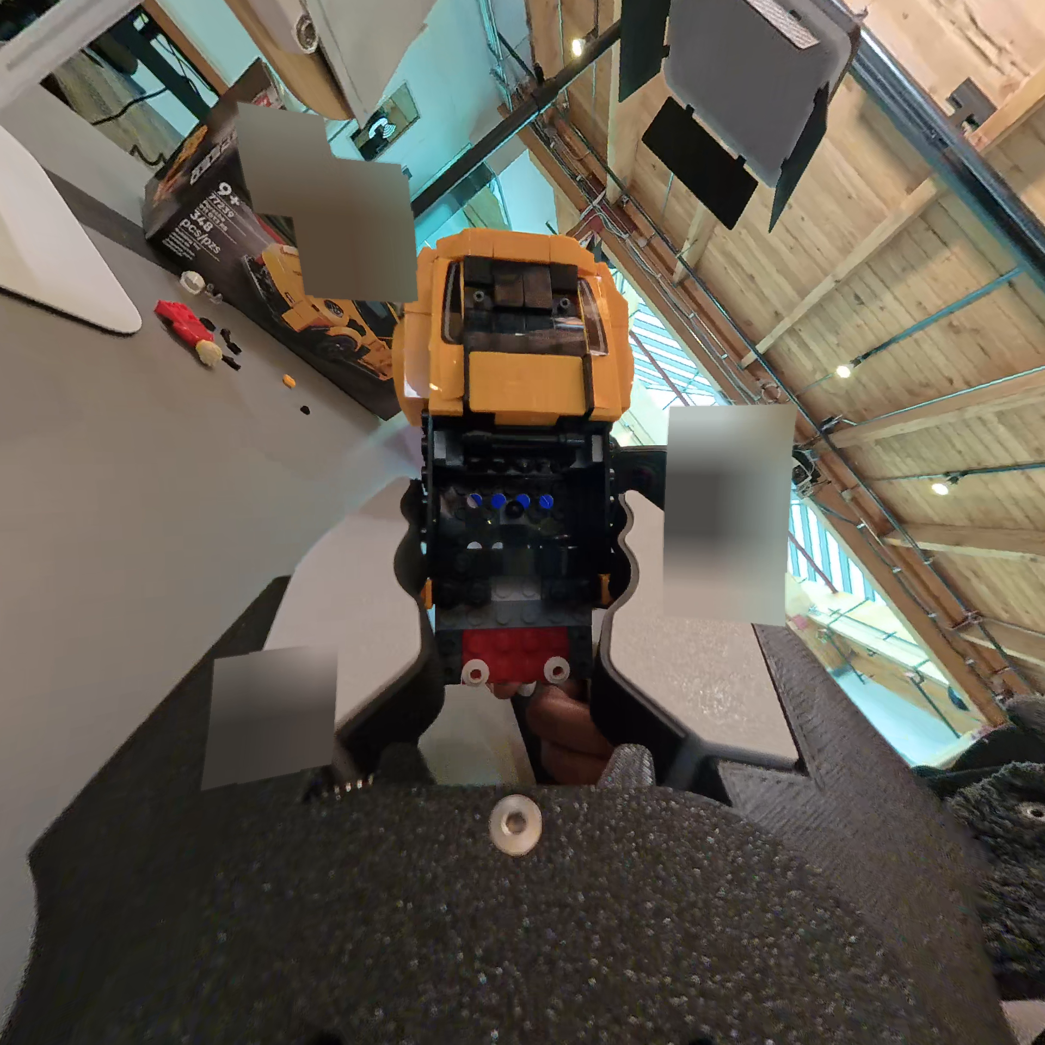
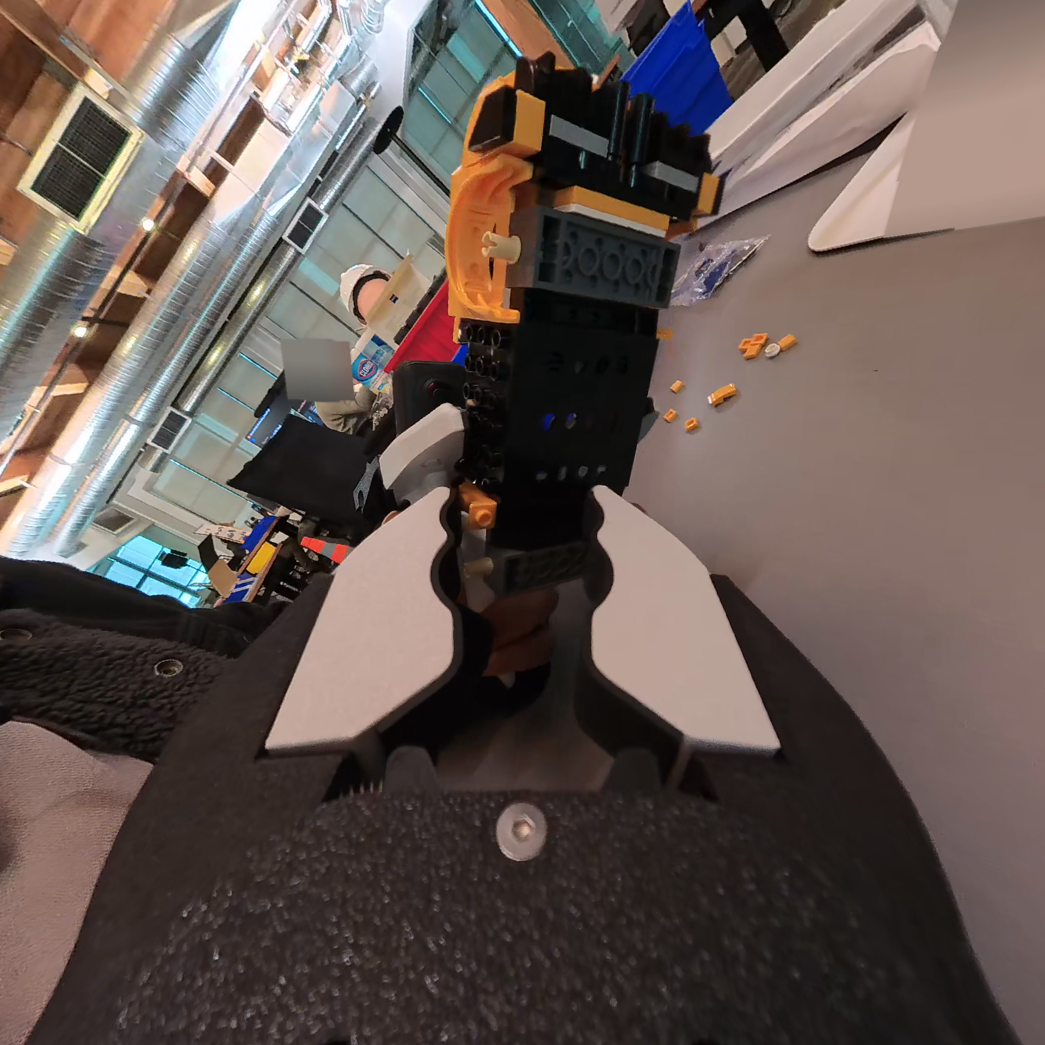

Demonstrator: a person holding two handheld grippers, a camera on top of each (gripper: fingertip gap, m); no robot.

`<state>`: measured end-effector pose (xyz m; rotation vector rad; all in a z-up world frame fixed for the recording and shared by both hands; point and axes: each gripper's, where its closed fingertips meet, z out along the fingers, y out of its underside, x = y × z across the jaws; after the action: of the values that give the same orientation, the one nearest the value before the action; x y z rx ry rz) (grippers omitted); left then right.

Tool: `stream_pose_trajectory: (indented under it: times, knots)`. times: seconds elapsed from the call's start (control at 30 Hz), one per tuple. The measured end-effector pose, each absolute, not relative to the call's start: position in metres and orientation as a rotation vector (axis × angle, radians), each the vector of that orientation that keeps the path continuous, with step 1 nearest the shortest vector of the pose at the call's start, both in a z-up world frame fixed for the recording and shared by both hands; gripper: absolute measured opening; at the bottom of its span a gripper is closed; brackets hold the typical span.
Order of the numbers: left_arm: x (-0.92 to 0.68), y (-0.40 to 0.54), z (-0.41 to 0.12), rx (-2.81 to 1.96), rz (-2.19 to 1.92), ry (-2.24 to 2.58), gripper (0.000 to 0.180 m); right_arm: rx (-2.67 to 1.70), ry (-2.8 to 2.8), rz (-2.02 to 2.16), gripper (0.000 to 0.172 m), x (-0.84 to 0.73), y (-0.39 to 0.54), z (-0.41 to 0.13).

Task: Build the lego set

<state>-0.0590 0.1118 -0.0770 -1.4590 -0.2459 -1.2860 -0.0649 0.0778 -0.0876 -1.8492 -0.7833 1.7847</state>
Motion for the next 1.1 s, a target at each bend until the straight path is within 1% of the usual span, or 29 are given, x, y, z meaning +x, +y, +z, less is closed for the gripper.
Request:
stream_pose_trajectory:
  times: [0.17,0.3,0.5,0.83,1.1]
  knots:
    - [-0.056,0.11,-0.074,-1.456,-1.28,-0.211,0.063,-1.837,-0.78,1.784,0.041,-0.062,0.076,-0.085]
    - [-0.051,0.106,-0.068,-1.429,-1.305,-0.172,0.063,-1.814,-0.786,1.798,0.046,-0.06,0.074,-0.081]
    - [-0.052,0.101,-0.057,-1.358,-1.331,-0.125,0.063,-1.723,-0.825,1.783,0.048,-0.057,0.07,-0.069]
    - [-0.049,0.087,-0.04,-1.223,-1.389,-0.003,0.064,-1.545,-1.02,1.519,0.05,-0.047,0.06,-0.062]
    - [-0.045,0.092,-0.05,-1.297,-1.309,0.017,0.064,-1.551,-1.038,1.452,0.048,-0.044,0.061,-0.065]
